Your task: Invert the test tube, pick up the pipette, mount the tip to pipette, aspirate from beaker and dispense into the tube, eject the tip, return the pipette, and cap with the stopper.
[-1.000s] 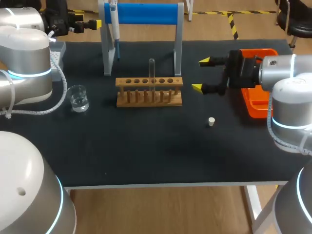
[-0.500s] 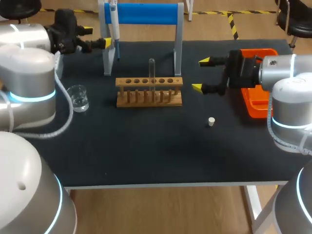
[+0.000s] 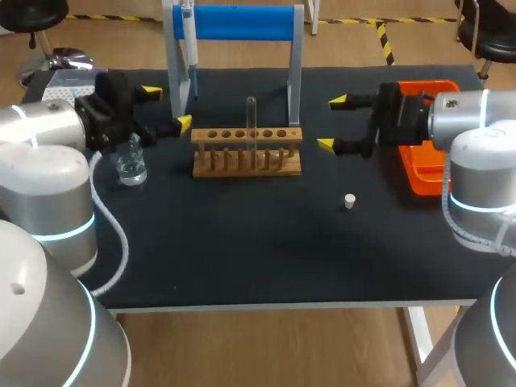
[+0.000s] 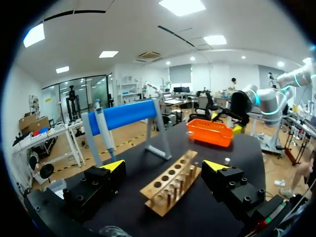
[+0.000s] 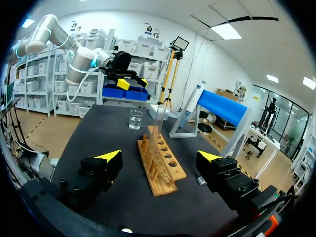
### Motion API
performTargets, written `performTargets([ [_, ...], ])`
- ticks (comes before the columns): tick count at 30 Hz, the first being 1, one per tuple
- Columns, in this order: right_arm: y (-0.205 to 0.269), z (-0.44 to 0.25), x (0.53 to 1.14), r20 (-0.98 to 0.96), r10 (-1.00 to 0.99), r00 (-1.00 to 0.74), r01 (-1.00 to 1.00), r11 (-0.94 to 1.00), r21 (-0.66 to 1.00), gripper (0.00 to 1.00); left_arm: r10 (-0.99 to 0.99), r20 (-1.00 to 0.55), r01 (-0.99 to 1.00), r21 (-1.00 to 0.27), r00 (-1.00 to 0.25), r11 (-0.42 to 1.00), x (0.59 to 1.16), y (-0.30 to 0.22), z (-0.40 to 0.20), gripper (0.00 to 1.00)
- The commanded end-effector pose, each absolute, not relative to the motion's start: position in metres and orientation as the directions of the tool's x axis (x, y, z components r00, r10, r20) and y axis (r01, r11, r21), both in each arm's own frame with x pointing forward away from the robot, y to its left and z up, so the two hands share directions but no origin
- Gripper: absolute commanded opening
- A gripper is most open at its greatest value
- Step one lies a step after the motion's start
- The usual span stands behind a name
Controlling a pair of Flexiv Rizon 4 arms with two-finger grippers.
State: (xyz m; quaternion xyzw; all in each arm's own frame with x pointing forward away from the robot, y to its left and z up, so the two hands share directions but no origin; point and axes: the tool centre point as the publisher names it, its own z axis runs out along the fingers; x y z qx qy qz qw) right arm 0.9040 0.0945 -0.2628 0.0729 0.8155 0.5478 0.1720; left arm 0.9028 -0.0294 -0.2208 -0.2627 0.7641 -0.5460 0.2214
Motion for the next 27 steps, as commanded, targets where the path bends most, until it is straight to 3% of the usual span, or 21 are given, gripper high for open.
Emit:
performTargets([
  [1, 0.094, -0.263, 0.903, -0.202, 0.309, -0.929, -0.070, 0.389, 0.918, 1.00, -0.603, -0.045, -0.147, -0.953, -0.797, 0.264, 0.887, -0.026, -0.230, 1.00],
  [27, 0.094, -0.263, 0.903, -0.202, 0.309, -0.929, -0.070, 0.389, 0.918, 1.00, -0.555, -0.012, -0.171, -0.945, -0.832, 0.278, 0.887, -0.039, -0.259, 1.00],
])
